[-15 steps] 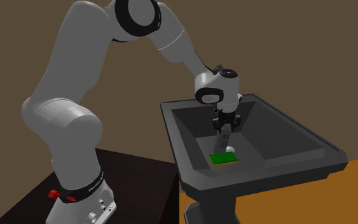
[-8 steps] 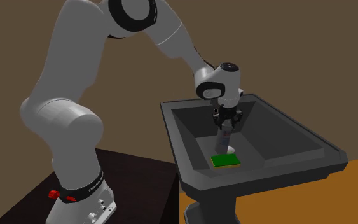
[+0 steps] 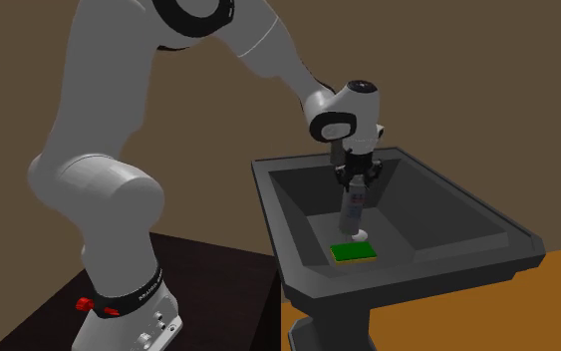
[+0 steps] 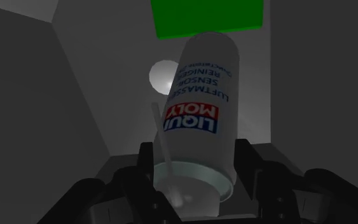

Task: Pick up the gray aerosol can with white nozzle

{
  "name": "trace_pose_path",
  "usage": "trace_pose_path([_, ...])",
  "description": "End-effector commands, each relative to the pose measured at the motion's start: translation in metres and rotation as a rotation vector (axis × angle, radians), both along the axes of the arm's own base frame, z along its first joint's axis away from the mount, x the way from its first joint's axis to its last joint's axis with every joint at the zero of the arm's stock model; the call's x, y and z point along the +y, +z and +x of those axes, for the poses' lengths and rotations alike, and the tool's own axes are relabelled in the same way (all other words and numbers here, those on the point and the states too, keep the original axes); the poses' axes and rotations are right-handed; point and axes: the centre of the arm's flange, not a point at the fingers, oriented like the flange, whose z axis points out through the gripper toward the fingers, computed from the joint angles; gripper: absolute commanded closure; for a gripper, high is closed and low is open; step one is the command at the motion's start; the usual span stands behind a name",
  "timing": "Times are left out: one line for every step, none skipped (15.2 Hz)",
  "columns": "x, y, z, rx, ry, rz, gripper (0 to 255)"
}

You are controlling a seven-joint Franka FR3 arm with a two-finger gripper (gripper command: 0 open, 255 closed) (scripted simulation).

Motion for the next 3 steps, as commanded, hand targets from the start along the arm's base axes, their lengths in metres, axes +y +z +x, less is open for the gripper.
trace_pose_path([0.0002, 0.0109, 0.0003, 0.000, 0.000, 0.000, 255])
trace_pose_path([0.0002, 0.0117, 0.0003, 0.000, 0.000, 0.000, 255])
trace_pose_path([0.0002, 0.0117, 0.0003, 0.000, 0.000, 0.000, 255])
